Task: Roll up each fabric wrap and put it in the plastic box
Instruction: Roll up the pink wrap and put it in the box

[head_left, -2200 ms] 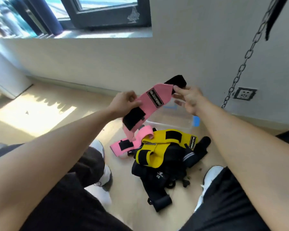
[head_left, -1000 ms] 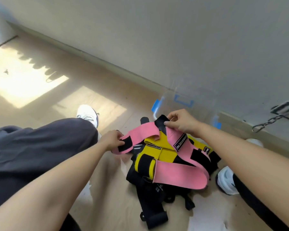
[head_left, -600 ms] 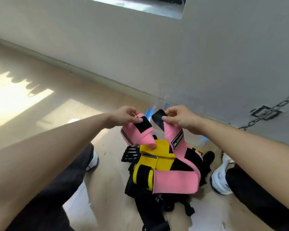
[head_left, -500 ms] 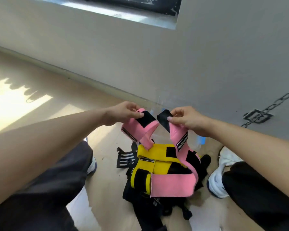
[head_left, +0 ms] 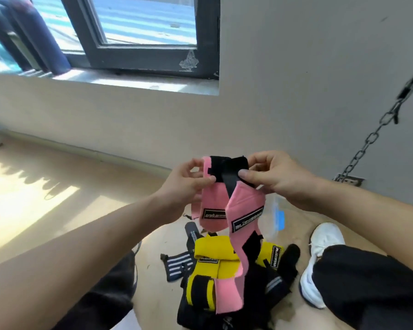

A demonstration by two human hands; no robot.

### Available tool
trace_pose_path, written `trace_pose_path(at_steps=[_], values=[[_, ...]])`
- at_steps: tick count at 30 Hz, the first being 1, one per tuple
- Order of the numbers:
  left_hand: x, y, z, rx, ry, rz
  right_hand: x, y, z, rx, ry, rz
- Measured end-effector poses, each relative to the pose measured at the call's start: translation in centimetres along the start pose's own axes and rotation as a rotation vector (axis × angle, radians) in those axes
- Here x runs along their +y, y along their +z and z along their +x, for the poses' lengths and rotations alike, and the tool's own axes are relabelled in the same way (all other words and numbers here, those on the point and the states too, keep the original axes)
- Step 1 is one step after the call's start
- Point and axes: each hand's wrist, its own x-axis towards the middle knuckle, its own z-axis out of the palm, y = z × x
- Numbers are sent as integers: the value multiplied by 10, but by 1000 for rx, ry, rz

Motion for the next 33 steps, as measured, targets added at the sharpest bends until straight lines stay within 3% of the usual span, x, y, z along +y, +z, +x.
trace_pose_path(at_steps=[6,11,25,33], values=[[3,17,13,10,34,-16,8,-11,9,151,-120,46],[3,30,24,-103,8,-88,18,-23,14,304,-119,158],[-11,41,29,-237,-43,-241,36,-18,26,356,-144,114],[-14,43,23,-61,17,-255,32,-10,29,353,-188,-80]])
